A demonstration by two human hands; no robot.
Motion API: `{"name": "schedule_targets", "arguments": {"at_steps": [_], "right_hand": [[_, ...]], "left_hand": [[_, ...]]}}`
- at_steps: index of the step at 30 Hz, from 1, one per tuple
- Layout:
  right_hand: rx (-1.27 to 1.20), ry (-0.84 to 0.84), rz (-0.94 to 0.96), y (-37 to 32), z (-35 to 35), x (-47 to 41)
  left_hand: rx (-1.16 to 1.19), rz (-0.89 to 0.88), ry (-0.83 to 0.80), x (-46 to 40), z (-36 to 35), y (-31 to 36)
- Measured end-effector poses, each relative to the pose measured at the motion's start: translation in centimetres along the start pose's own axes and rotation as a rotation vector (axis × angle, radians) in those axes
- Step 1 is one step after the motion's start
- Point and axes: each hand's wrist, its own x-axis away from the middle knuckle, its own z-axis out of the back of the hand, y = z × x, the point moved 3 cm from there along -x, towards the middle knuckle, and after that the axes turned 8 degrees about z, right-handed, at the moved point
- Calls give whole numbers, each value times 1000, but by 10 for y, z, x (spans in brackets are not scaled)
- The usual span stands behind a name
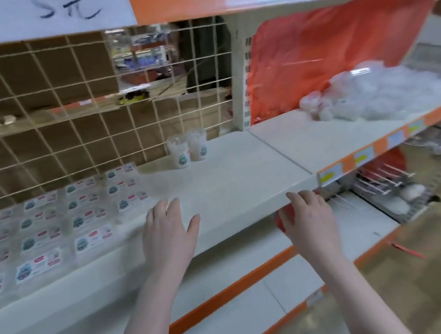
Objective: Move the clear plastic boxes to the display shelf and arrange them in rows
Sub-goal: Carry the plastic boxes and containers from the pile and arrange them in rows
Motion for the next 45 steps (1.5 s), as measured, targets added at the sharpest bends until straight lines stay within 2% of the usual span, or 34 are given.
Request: {"name": "schedule_targets", "arguments": {"at_steps": [9, 21, 35, 45], "right_hand": [[2, 20, -116, 101, 32, -3], [-59, 21, -52, 286, 40, -45], [-115, 6, -56, 410, -25, -132], [-190, -32, 0, 444, -82, -212]], "left_hand": [[35, -184, -21, 0, -25, 126], [149, -145, -13, 6, -86, 312], [129, -144, -30, -80, -150, 430], [151, -101, 1, -159, -175, 473]]}}
